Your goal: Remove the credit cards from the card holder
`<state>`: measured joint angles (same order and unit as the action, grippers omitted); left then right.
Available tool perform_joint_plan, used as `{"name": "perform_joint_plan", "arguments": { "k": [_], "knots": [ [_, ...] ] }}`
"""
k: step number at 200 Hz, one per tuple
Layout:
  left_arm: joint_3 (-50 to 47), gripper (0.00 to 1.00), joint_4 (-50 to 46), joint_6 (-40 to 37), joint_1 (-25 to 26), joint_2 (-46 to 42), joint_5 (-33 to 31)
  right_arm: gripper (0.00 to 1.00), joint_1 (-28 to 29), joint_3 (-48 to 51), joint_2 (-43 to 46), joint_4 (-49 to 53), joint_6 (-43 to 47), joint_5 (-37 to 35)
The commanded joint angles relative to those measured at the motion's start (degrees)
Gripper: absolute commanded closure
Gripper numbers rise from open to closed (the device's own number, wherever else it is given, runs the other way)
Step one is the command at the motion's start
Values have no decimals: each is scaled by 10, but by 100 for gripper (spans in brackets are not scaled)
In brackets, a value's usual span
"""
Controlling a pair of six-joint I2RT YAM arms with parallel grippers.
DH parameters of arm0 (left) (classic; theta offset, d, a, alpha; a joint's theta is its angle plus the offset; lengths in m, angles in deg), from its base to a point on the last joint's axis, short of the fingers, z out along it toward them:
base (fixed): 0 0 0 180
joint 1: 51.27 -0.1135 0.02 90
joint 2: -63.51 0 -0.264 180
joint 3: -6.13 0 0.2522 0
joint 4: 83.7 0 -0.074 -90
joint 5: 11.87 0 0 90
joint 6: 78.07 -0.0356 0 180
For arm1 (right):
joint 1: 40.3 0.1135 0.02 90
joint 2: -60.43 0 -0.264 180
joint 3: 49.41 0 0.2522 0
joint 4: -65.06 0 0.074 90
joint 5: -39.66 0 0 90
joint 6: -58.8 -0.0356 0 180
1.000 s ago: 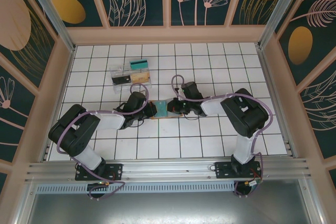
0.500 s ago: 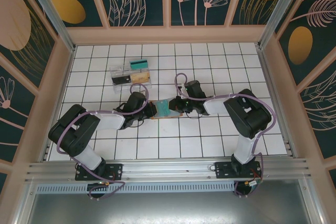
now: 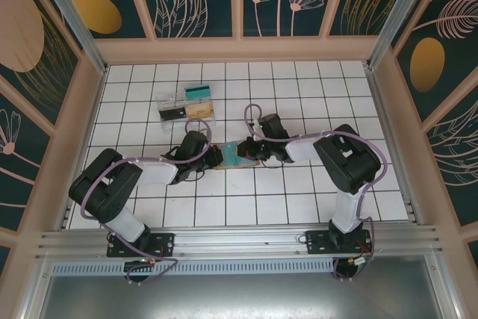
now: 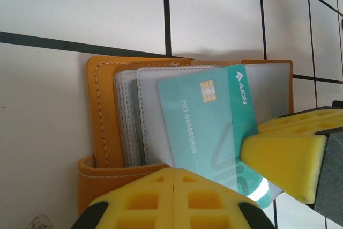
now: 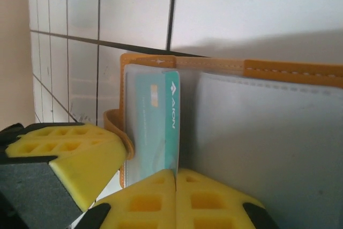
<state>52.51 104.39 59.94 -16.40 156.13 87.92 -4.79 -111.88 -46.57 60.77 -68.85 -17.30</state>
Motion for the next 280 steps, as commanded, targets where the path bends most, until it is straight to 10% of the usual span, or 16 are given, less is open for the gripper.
{"name": "perform_joint_plan", "arguments": {
  "k": [1, 115, 179, 280],
  "knots": [
    [-9, 95, -22, -8, -2, -1, -9, 100, -5, 6, 3, 4, 3, -14],
    [-5, 95, -32, -12, -2, -12, -10, 100, -111, 150, 120, -74, -19, 18],
    [-10, 40, 58, 42, -2, -99, 32, 100, -112, 163, 238, -99, -5, 23],
    [-48, 58, 304, 142, -1, -108, 145, 100, -91, 220, 248, -367, -132, 154]
  ]
}}
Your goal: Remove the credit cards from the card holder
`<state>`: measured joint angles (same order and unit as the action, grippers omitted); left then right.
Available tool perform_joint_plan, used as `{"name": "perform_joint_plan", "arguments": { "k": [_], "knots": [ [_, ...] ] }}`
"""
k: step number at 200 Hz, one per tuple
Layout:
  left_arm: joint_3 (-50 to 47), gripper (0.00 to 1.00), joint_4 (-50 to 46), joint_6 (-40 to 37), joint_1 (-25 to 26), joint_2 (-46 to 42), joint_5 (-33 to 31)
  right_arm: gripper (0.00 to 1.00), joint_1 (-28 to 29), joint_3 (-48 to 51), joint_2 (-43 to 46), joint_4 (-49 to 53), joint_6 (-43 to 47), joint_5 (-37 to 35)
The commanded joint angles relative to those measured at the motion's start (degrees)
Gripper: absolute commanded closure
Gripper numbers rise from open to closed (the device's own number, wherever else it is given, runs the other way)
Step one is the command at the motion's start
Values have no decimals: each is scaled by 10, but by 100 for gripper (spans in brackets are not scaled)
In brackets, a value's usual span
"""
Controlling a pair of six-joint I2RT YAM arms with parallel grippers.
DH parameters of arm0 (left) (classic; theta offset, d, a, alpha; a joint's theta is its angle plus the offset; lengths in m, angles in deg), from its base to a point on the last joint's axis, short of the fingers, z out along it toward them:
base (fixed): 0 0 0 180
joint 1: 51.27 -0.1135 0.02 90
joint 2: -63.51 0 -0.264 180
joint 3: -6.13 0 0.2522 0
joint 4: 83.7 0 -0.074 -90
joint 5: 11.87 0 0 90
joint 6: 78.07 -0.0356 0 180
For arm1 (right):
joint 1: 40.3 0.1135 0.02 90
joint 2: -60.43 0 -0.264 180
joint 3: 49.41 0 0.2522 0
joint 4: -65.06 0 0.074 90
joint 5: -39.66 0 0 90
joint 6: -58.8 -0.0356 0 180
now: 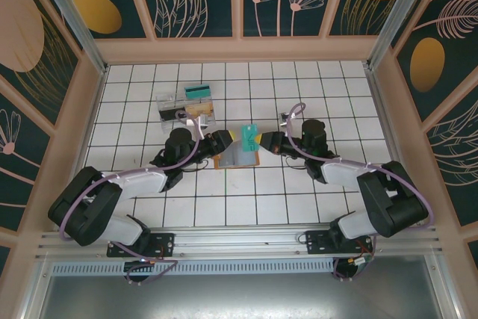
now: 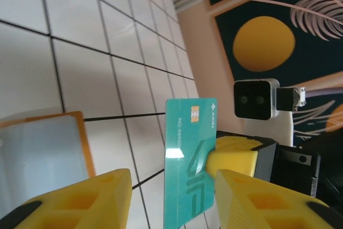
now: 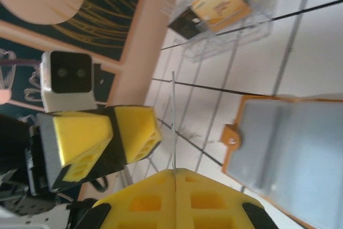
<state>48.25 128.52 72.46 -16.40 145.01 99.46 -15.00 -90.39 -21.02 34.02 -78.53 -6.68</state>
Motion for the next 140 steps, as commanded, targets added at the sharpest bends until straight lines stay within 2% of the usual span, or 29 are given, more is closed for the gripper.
{"name": "perform_joint_plan", "arguments": {
  "k": [1, 47, 80, 122, 140],
  "knots": [
    [-5, 58, 62, 16, -1, 4, 30, 100, 12, 5, -7, -101, -36, 48],
    [-7, 67, 69, 16, 0, 9, 47, 100, 42, -20, -35, -130, -47, 64],
    [-14, 77, 76, 16, 1, 0, 52, 100, 44, -29, -50, -143, -54, 59],
    [-24, 79, 80, 17, 3, -8, 60, 100, 44, -36, -53, -145, -57, 57],
    [-27, 87, 85, 18, 4, -11, 61, 100, 44, -36, -55, -148, -58, 57]
  ]
}}
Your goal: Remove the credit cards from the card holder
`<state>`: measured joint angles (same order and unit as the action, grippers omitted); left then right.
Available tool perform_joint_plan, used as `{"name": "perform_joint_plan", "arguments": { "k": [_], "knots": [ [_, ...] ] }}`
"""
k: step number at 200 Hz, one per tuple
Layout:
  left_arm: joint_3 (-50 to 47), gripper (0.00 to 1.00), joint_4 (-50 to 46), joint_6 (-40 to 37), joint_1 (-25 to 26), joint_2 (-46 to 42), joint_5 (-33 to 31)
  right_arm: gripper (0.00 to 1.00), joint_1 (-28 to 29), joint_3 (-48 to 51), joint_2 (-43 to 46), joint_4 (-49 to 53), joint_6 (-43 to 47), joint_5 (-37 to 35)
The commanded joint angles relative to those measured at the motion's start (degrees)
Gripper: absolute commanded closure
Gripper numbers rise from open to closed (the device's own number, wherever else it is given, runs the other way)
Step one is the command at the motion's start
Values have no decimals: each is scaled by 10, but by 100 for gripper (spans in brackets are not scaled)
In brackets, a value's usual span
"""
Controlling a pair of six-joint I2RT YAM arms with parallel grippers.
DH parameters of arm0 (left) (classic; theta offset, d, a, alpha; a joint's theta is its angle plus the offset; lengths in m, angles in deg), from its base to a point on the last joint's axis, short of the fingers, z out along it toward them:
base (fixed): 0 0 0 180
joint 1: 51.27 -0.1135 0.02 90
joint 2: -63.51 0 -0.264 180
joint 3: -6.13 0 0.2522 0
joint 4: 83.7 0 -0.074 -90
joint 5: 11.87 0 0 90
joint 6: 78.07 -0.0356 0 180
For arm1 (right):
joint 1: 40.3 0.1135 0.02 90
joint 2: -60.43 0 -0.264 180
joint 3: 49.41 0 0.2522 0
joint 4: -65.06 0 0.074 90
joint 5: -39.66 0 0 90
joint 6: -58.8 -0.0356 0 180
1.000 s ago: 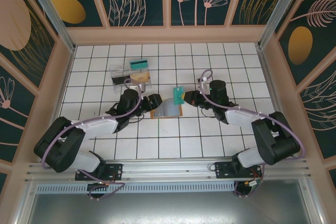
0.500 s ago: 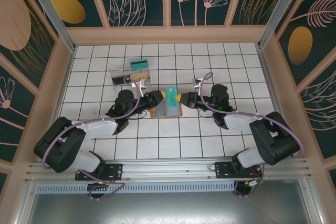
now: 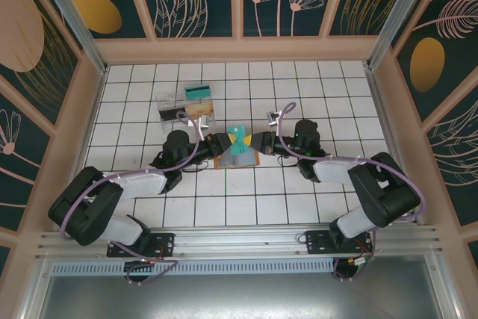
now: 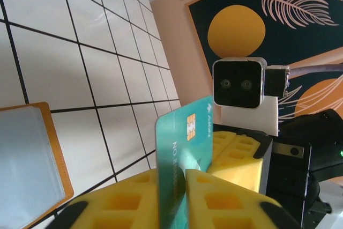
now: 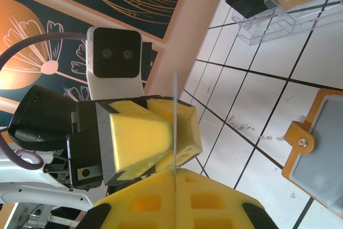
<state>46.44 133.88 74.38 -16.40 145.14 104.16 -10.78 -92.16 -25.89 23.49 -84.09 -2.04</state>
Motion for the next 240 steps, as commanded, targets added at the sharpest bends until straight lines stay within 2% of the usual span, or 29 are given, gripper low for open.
{"name": "perform_joint_plan", "arguments": {
  "k": [1, 18, 32, 37, 50, 62, 92, 124, 132, 138, 149, 172, 194, 214, 240],
  "knots": [
    [-9, 88, 32, -1, 4, -13, 15, 100, 2, -19, -7, -43, -3, 11],
    [-11, 99, 34, 0, 4, -19, 14, 100, 1, -18, -6, -42, -1, 9],
    [-11, 100, 34, 2, 4, -25, 14, 99, 1, -18, -5, -38, 2, 8],
    [-11, 100, 32, 2, 4, -27, 14, 92, 1, -17, -6, -36, 4, 8],
    [-6, 100, 16, -6, 4, -36, 11, 56, -1, -15, -1, -22, 12, 0],
    [3, 100, -16, -23, 5, -47, 1, 41, -5, -14, 11, 4, 29, -12],
    [51, 100, -182, -114, 5, -86, -62, 25, -20, -11, 67, 115, 103, -58],
    [128, 100, -388, -248, 4, -114, -219, 12, -20, -12, 138, 215, 181, -139],
    [144, 100, -419, -282, 4, -115, -262, 10, -20, -9, 153, 226, 194, -155],
    [150, 100, -432, -306, 4, -117, -283, 5, -19, -7, 163, 228, 201, -165],
    [156, 100, -437, -363, 5, -120, -310, 1, -15, 4, 181, 224, 207, -189],
    [163, 100, -431, -478, 4, -129, -344, 1, 8, 49, 222, 171, 215, -253],
    [177, 100, -435, -584, 3, -129, -405, 1, 40, 82, 261, 152, 244, -319],
    [214, 100, -456, -699, 2, -107, -413, 1, 45, 88, 294, 175, 260, -348],
    [297, 100, -515, -858, -7, -38, -425, 1, 45, 102, 324, 179, 263, -370]
  ]
}}
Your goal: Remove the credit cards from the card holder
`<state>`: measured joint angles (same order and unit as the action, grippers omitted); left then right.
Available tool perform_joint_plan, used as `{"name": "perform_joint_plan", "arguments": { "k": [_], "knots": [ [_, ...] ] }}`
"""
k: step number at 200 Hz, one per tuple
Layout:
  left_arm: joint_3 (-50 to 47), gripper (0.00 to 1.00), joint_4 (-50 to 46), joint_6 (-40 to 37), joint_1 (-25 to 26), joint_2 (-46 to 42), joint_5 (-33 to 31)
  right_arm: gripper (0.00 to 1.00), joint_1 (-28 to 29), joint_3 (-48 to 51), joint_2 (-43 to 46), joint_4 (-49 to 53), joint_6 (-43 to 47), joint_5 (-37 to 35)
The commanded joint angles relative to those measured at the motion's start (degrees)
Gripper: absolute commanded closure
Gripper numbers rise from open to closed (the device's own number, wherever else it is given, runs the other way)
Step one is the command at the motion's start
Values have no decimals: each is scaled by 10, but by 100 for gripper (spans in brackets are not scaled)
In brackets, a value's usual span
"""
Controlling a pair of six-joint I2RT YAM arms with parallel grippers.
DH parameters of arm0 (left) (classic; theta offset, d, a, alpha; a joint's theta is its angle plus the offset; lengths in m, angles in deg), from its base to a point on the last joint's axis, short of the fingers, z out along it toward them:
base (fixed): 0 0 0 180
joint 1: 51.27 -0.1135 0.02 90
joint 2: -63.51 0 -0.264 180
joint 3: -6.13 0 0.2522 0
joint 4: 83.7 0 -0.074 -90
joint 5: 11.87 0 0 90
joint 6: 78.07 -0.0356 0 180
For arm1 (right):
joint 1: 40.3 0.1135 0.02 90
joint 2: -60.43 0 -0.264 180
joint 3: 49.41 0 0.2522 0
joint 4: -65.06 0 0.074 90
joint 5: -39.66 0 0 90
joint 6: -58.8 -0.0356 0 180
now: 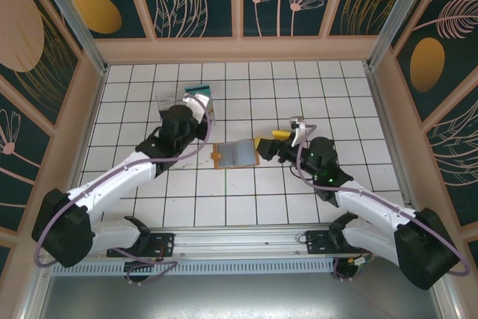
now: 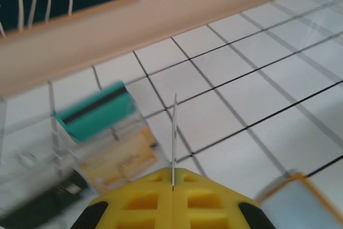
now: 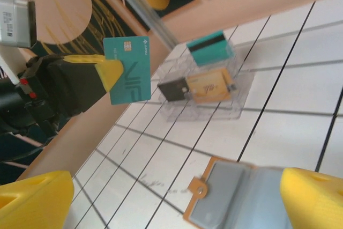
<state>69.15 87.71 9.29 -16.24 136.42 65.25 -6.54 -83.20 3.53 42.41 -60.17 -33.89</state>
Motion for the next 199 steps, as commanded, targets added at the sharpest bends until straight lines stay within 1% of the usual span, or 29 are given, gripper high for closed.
{"name": "perform_joint_plan", "arguments": {
  "k": [1, 26, 47, 62, 70, 90, 115, 152, 199],
  "knots": [
    [76, 100, -56, -213, -9, 53, -36, 1, 3, 13, 31, -10, 24, -52],
    [153, 100, -96, -354, -31, 127, -25, 1, 3, 14, 46, 2, 24, -59],
    [192, 100, -113, -474, -51, 179, -12, 1, 2, 14, 51, 9, 25, -65],
    [207, 100, -118, -541, -64, 208, 3, 1, 3, 14, 51, 10, 25, -66],
    [214, 100, -114, -564, -71, 221, 8, 1, 2, 14, 49, 11, 25, -66],
    [235, 100, -114, -602, -85, 247, 27, 1, 1, 14, 41, 11, 24, -68],
    [244, 100, -108, -654, -96, 278, 23, 1, -1, 9, 25, 13, 22, -66],
    [260, 100, -112, -662, -118, 301, 49, 1, -4, 3, 1, 16, 18, -63],
    [253, 100, -98, -674, -124, 318, 43, 1, -9, -3, -20, 18, 14, -54]
  ]
}}
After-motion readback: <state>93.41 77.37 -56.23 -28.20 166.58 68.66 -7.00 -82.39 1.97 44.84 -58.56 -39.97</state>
